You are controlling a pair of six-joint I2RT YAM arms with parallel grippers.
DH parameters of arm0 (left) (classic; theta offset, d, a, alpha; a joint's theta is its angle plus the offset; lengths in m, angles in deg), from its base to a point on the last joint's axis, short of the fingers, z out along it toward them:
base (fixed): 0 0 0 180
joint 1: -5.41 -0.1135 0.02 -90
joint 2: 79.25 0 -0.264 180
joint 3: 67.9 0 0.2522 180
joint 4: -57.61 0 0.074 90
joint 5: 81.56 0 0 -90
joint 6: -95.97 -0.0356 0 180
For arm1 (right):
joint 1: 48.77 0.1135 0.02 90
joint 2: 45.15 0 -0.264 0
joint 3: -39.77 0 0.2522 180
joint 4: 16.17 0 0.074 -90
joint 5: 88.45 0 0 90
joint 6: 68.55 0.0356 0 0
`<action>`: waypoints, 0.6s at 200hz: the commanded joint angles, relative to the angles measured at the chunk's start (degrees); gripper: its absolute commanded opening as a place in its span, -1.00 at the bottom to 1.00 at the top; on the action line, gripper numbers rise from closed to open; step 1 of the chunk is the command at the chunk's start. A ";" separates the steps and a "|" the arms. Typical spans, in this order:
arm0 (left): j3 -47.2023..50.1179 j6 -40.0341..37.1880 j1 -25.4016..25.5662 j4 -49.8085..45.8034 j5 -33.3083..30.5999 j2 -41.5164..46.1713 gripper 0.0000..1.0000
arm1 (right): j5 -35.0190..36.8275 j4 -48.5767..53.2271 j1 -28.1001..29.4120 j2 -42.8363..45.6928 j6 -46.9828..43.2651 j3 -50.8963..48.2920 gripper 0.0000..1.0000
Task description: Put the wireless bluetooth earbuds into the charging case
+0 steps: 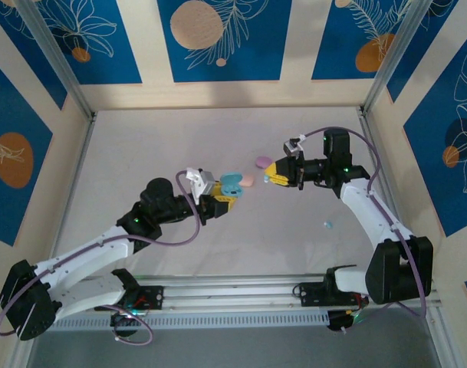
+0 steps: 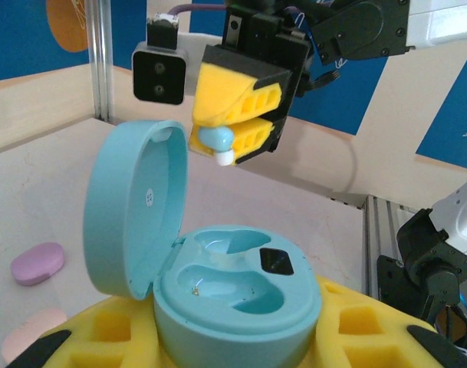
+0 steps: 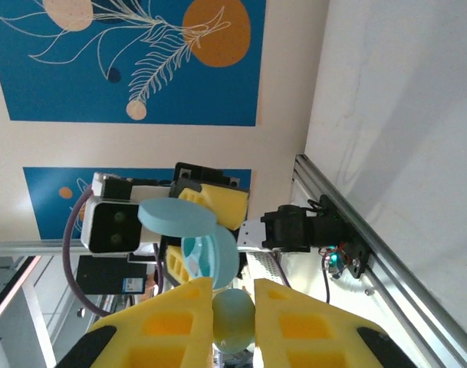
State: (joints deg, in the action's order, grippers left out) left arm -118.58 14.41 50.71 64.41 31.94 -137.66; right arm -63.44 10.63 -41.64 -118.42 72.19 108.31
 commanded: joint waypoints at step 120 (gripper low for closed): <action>-3.84 -4.49 0.67 3.77 -0.71 -4.52 -0.43 | -3.22 -17.78 1.50 2.12 19.11 -2.42 -0.61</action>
State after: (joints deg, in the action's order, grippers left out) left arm -120.40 11.38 50.71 65.52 31.90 -142.23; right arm -63.88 -2.46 -40.89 -118.01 86.66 106.63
